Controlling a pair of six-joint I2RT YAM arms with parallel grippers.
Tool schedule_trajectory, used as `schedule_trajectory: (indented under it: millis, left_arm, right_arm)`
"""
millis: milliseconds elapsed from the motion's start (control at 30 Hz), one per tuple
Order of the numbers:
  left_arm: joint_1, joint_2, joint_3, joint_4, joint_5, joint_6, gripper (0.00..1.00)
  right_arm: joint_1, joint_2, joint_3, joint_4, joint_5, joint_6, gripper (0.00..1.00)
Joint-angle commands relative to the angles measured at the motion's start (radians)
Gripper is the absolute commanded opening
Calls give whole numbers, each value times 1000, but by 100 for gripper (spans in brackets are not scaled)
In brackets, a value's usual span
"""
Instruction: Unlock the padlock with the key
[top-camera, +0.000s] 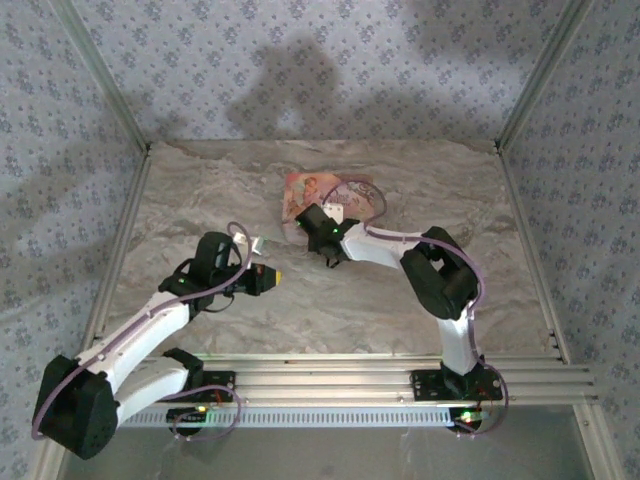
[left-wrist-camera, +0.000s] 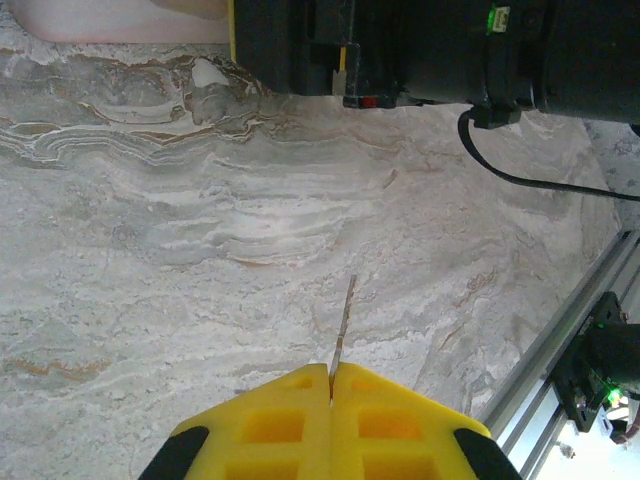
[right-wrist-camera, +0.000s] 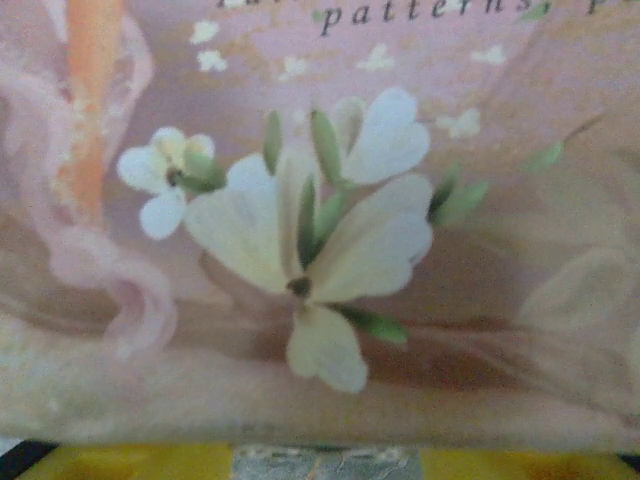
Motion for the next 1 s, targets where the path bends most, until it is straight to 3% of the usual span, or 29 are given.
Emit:
schedule_trajectory:
  millis: [0,500,967]
  left_arm:
    - [5,-27,-14,34,17,16,0]
    - [5,-24,-10,31,19,39,0]
    - [-5,-55,-26,52,-49,22,0]
  right_arm:
    - [-13,33,46,-44,34,25,46]
    - [-46,85,107,-54,48,-14,40]
    - [-57,47,104,-66,-4,-88,9]
